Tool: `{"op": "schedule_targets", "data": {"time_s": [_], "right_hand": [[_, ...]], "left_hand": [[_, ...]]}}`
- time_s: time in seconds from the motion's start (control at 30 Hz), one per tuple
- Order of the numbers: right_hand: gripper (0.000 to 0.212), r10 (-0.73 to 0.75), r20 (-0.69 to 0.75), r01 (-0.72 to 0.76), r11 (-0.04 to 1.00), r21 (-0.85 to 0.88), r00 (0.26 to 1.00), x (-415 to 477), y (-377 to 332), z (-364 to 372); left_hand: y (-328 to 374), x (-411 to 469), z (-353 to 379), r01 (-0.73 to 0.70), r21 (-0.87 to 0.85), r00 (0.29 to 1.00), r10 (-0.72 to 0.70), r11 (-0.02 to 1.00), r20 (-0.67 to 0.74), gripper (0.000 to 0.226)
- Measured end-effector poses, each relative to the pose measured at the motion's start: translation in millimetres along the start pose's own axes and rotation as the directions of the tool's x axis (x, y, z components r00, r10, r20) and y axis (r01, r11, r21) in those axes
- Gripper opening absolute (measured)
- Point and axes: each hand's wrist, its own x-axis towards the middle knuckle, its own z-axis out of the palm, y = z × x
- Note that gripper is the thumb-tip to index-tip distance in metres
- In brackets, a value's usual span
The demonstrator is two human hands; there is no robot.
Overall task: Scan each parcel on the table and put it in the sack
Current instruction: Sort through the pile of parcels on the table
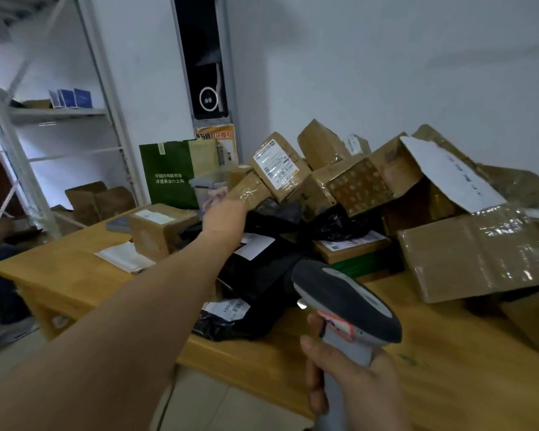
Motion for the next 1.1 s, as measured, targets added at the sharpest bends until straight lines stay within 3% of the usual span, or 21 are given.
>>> {"op": "schedule_targets", "data": {"time_s": [0.07,0.13,0.23,0.37,0.5,0.57,0.67,0.77,0.9,1.1], "right_hand": [[0.031,-0.005,-0.007,0.005,1.0,-0.018,1.0,0.1,0.5,-2.5],[0.021,-0.012,-0.021,0.011,1.0,-0.018,1.0,-2.0,-0.7,-3.0],[0.015,-0.028,-0.009,0.028,0.999,-0.026,1.0,-10.8,-3.3,-1.3],[0.011,-0.05,0.035,0.051,0.998,-0.033,0.998,-34.5,-12.2,10.2],[0.012,-0.079,0.105,0.08,0.997,-0.005,0.991,-62.7,-19.5,24.1],[0.013,-0.103,0.126,0.104,0.995,0.002,0.987,-76.2,-21.5,28.2],[0.01,-0.114,0.096,0.111,0.993,0.035,0.989,-91.6,-21.8,27.6],[0.009,-0.115,-0.012,0.116,0.99,0.08,0.993,-96.7,-20.4,16.9],[0.019,-0.135,-0.21,0.162,0.98,0.119,0.968,-98.3,-19.2,-7.9],[0.026,-0.162,-0.273,0.174,0.984,0.023,0.948,-102.5,-20.0,-36.2]], "left_hand": [[-7.4,3.3,-14.1,0.075,-0.159,0.988,-0.095,0.984,-0.121,0.031],[-18.0,5.6,-32.8,0.133,-0.42,0.948,-0.239,0.898,-0.212,0.025],[-33.8,3.9,-66.6,0.083,-0.653,0.899,-0.339,0.753,-0.276,0.023],[-53.6,-14.8,-110.5,0.045,-0.871,0.886,-0.423,0.489,-0.192,0.026],[-69.9,-54.5,-143.3,0.018,-0.937,0.906,-0.402,0.348,-0.131,0.029],[-80.3,-75.8,-155.0,0.031,-0.979,0.916,-0.399,0.203,-0.053,0.026],[-89.7,-109.8,-161.6,0.13,-0.989,0.943,-0.297,-0.076,0.147,0.024],[-82.9,-147.8,-156.6,0.238,-0.945,0.956,-0.115,-0.224,0.269,0.023],[-53.2,-187.1,-137.2,0.355,-0.894,0.933,0.05,-0.272,0.356,0.026],[37.8,-207.8,-88.6,0.47,-0.839,0.881,0.207,-0.273,0.426,0.027]]}}
